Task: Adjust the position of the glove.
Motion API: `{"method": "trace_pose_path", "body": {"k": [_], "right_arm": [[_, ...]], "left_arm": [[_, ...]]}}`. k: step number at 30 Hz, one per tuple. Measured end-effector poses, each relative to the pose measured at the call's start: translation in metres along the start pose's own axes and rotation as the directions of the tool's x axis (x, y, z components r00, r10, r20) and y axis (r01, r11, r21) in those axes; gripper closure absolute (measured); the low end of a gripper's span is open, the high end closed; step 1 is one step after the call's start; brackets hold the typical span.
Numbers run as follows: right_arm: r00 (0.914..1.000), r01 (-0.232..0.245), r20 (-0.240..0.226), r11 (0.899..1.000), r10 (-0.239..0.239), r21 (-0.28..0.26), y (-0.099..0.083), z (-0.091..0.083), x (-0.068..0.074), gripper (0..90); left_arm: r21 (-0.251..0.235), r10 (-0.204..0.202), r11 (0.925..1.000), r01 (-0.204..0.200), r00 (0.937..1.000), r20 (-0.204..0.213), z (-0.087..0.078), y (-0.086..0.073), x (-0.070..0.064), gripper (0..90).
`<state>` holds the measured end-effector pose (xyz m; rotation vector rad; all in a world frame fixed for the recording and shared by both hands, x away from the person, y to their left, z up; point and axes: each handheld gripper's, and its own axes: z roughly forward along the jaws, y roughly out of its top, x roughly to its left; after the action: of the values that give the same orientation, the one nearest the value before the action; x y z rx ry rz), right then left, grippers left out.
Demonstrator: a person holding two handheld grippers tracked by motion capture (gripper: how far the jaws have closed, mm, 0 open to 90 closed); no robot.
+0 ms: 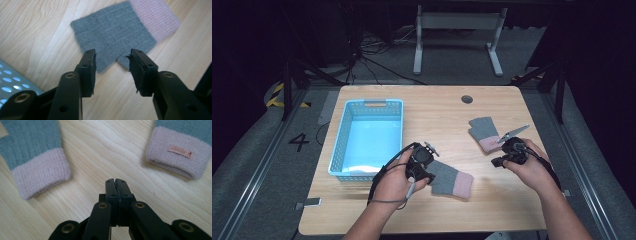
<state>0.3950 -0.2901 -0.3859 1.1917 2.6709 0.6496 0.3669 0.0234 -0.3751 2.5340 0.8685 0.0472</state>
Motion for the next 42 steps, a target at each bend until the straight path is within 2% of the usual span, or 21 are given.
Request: {"method": "trace_pose_path", "body": {"k": [1,3,5,7,11,14,15,17,21,25,26,28,32,35,39,40,42], "right_arm": [[1.0,0.0,0.0,1.0,0.0,0.0,0.0,0.0,0.0,90.0],[0.9999,0.012,0.001,1.0,-0.012,0.005,0.0,0.001,0.003,90.0],[0.9999,0.017,-0.003,1.0,-0.017,0.001,0.0,0.0,0.006,90.0],[0.9999,0.017,0.0,1.0,-0.017,-0.002,0.0,-0.001,0.007,90.0],[0.9998,0.02,-0.008,1.0,-0.02,0.004,-0.001,0.001,0.009,90.0],[0.9997,0.024,-0.006,1.0,-0.024,0.009,-0.003,0.004,0.01,90.0],[0.9997,0.024,-0.006,1.0,-0.024,0.009,-0.003,0.004,0.01,90.0],[0.9997,0.019,-0.013,1.0,-0.019,0.005,-0.004,0.003,0.011,90.0],[0.9991,0.029,-0.033,1.0,-0.029,0.007,-0.004,0.005,0.015,90.0],[0.9979,0.042,-0.05,0.999,-0.042,0.009,-0.002,0.008,0.019,90.0],[0.9962,0.052,-0.069,0.999,-0.052,0.002,-0.001,0.009,0.023,90.0],[0.9948,0.062,-0.082,0.998,-0.061,0.001,0.0,0.009,0.027,90.0],[0.9911,0.086,-0.101,0.996,-0.086,0.0,0.003,0.012,0.035,90.0],[0.9875,0.1,-0.123,0.995,-0.099,0.0,0.004,0.016,0.042,90.0],[0.9824,0.121,-0.144,0.993,-0.119,0.005,0.007,0.021,0.053,90.0],[0.9824,0.121,-0.144,0.993,-0.119,0.005,0.007,0.021,0.053,90.0],[0.9789,0.135,-0.157,0.991,-0.131,0.012,0.008,0.025,0.059,90.0]], "left_arm": [[0.0,0.0,1.0,0.0,1.0,0.0,0.0,0.0,0.0,60.6],[-0.011,0.011,0.9999,-0.012,0.9995,-0.03,-0.003,0.0,0.0,60.6],[-0.068,0.027,0.9972,-0.029,0.9989,-0.04,-0.009,0.002,-0.003,63.9],[-0.088,0.044,0.995,-0.047,0.9981,-0.043,-0.011,0.003,-0.004,66.8],[-0.09,0.063,0.9937,-0.067,0.9969,-0.046,-0.01,0.003,-0.002,72.5],[-0.057,0.084,0.9948,-0.085,0.9962,-0.022,-0.005,0.005,-0.001,74.2],[-0.057,0.084,0.9948,-0.085,0.9962,-0.022,-0.005,0.005,-0.001,74.3],[-0.063,0.066,0.9956,-0.069,0.9963,-0.055,-0.004,0.005,-0.002,74.4],[-0.078,0.051,0.9954,-0.054,0.9979,-0.04,-0.002,0.004,0.0,89.7],[-0.055,0.012,0.9984,-0.013,0.9998,-0.018,0.004,0.003,0.005,89.7],[-0.052,0.004,0.9986,-0.005,0.9999,-0.012,0.008,0.002,0.006,90.0],[-0.046,0.001,0.9989,-0.002,0.9997,-0.024,0.01,0.002,0.006,90.0],[-0.049,0.001,0.9988,0.0,0.9999,0.012,0.017,0.0,0.007,90.0],[-0.034,0.013,0.9993,-0.013,0.9999,0.005,0.021,-0.001,0.005,90.0],[-0.027,-0.003,0.9996,0.001,0.9988,-0.048,0.03,-0.003,0.004,86.7],[-0.027,-0.003,0.9996,0.001,0.9988,-0.048,0.03,-0.003,0.004,88.1],[-0.016,0.001,0.9999,-0.002,0.9999,-0.015,0.034,-0.003,0.004,90.0]]}}
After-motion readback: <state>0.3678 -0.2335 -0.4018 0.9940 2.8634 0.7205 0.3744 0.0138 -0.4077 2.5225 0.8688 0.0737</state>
